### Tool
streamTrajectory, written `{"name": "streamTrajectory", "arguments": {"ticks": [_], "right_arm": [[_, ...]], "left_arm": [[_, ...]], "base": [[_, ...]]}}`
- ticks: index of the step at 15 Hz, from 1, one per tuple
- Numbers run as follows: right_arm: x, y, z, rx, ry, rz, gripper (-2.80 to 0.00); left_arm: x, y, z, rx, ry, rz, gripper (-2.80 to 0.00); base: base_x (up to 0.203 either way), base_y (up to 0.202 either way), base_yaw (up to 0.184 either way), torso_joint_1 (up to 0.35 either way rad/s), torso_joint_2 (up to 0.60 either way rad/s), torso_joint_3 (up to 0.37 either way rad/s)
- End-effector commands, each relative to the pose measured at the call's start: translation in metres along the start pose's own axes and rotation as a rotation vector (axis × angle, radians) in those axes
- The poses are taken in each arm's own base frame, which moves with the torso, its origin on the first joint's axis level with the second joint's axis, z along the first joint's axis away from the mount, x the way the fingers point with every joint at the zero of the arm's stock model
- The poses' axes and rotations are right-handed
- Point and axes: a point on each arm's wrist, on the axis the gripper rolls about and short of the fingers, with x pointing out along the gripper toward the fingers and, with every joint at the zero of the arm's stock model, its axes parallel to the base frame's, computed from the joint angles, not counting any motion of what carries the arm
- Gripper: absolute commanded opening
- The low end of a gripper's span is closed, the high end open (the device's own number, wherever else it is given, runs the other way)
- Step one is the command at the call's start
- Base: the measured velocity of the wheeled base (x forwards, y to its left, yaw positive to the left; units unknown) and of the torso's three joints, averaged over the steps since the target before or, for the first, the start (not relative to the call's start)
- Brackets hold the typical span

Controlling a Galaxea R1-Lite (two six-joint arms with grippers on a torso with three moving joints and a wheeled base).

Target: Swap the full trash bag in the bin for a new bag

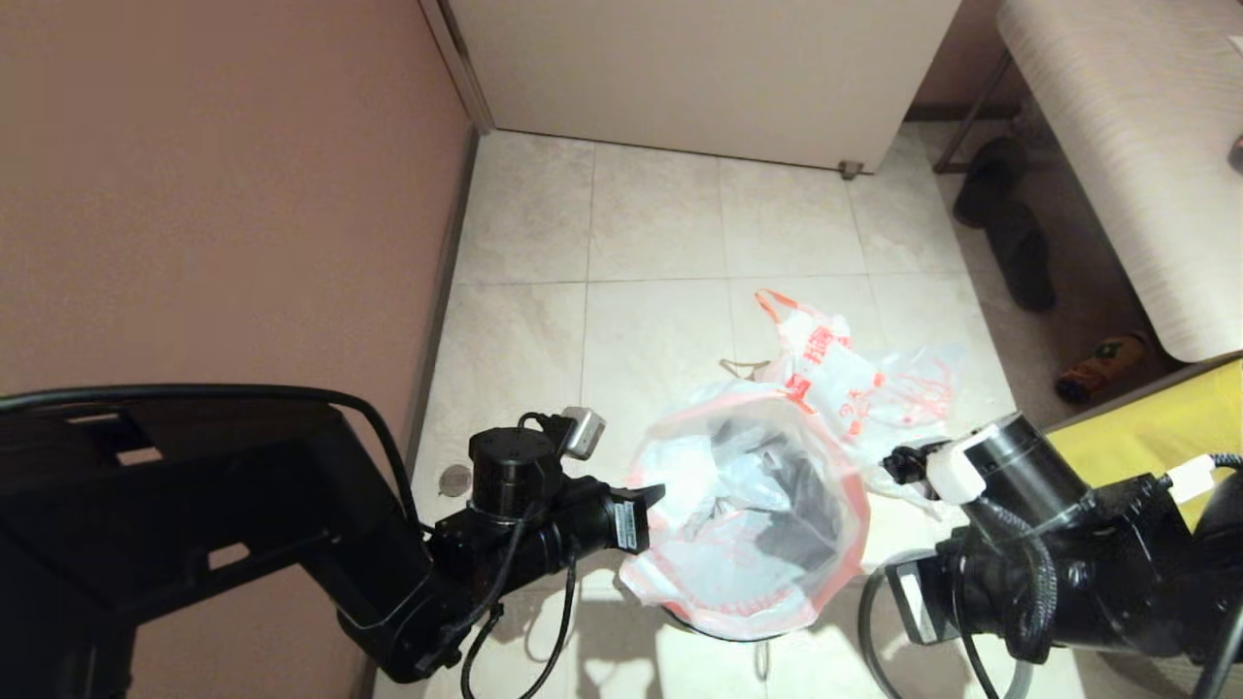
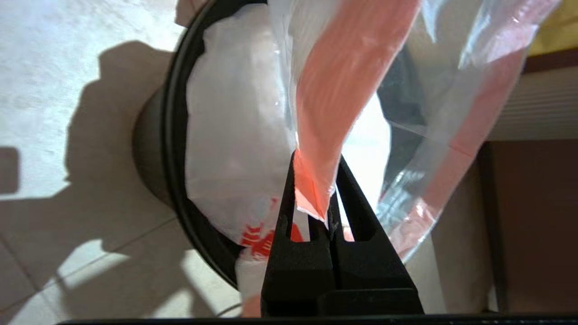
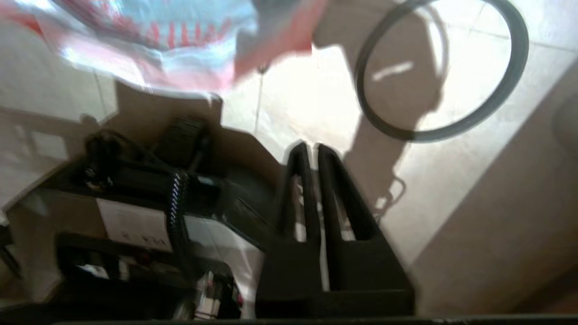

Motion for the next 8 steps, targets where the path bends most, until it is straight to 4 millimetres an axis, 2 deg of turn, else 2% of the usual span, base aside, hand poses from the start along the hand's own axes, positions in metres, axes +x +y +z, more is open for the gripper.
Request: {"name": "streamTrajectory", "arguments": {"ticks": [1,3,5,8], "right_arm": [[-0.001,-0.005,-0.017,-0.008,0.024,-0.009,0.00],[0.007,-0.006,-0.033,-0.013,0.022,-0.007,0.00],[0.019,-0.004,-0.038,0.003,-0.037,0.005,0.00],[0.051,0.004,-0.039,0.024,-0.114,0.017,0.00]], "left_arm": [[-0.001,-0.005,0.000,-0.004,-0.002,-0.011,-2.80],[-0.005,-0.011,0.006,-0.013,-0.021,-0.025,-2.80],[-0.004,-0.014,0.004,-0.013,-0.015,-0.034,-2.80],[-0.006,-0.017,0.002,-0.009,-0.009,-0.036,-2.80]], "base": [[0.000,0.000,0.000,0.000,0.00,0.000],[0.000,0.000,0.000,0.000,0.00,0.000],[0.000,0.000,0.000,0.000,0.00,0.000],[0.000,0.000,0.000,0.000,0.00,0.000]]}}
